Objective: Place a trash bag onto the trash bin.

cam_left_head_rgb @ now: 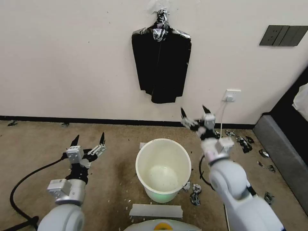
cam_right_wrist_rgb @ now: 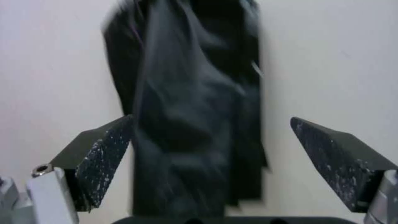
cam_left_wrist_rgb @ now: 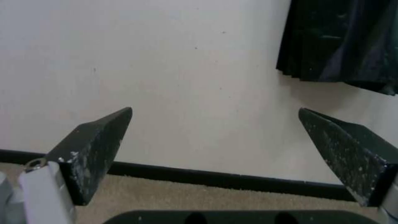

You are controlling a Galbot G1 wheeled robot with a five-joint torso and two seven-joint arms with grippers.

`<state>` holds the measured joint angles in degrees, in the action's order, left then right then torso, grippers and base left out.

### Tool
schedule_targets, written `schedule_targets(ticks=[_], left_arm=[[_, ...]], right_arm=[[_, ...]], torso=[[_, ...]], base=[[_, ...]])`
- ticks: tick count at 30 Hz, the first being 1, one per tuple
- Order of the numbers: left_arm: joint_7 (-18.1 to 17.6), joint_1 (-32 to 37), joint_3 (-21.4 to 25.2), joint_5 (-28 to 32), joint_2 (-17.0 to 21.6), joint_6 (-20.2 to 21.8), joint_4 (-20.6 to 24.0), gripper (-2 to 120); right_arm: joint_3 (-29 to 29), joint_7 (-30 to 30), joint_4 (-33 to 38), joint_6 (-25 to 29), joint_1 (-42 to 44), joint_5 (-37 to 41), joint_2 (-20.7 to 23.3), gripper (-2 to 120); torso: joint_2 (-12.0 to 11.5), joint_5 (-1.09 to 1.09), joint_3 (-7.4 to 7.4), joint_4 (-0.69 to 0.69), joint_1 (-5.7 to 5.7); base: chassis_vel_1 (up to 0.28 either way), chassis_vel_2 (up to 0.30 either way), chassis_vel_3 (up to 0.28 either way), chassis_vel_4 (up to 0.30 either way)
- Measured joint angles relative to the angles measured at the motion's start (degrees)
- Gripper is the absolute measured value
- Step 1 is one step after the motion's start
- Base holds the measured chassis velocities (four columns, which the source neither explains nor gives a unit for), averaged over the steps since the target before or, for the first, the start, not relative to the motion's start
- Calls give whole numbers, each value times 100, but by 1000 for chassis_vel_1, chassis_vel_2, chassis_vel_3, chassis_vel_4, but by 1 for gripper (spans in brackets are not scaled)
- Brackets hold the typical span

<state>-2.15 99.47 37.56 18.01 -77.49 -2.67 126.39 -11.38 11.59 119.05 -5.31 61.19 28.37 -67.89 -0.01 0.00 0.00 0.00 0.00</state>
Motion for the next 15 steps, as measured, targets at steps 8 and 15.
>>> schedule_targets(ticks=[8,15], left_arm=[[99,86,76,-86,-46,-9,107,100],[97,135,92,-204,-208,-11,109,100]], right_arm=[[899,633,-438,-332,-2058,1232,252,100],[1729,1636,-947,-635,-3705,2260,-99,100]], torso=[[0,0,0,-1,0],[0,-2,1,2,0]], base=[[0,0,0,0],[0,0,0,0]])
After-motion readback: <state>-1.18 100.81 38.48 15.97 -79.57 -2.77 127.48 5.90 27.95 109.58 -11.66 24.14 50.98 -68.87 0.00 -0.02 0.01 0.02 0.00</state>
